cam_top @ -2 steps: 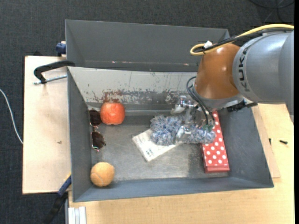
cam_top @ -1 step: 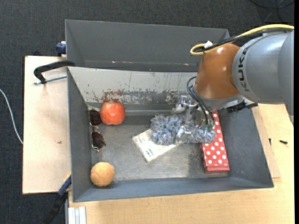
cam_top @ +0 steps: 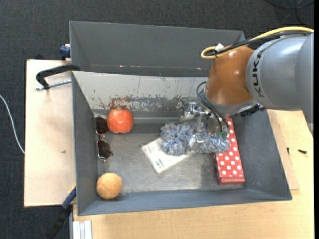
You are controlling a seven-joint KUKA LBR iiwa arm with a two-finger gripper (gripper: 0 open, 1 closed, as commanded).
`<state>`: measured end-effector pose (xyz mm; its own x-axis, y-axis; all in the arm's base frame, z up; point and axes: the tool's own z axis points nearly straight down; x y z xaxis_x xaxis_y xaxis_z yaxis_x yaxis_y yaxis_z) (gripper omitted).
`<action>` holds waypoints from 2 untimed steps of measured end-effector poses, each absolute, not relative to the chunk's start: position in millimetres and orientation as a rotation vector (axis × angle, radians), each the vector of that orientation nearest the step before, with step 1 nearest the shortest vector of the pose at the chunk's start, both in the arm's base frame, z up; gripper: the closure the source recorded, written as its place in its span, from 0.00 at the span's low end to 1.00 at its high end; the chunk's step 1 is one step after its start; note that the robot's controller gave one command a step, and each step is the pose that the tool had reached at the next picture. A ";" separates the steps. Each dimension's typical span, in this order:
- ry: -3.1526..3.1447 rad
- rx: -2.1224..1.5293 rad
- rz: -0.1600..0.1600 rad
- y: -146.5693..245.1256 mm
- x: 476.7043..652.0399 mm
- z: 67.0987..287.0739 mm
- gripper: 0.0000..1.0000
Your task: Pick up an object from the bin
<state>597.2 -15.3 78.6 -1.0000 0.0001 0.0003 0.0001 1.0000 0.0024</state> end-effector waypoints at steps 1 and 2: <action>-3.127 0.045 -0.014 -17.1 603.2 76.9 0.00; -3.160 -0.001 -0.002 -14.8 603.1 85.2 1.00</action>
Offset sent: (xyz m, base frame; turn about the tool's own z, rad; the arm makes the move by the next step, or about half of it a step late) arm 0.0000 0.0000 0.0000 0.0000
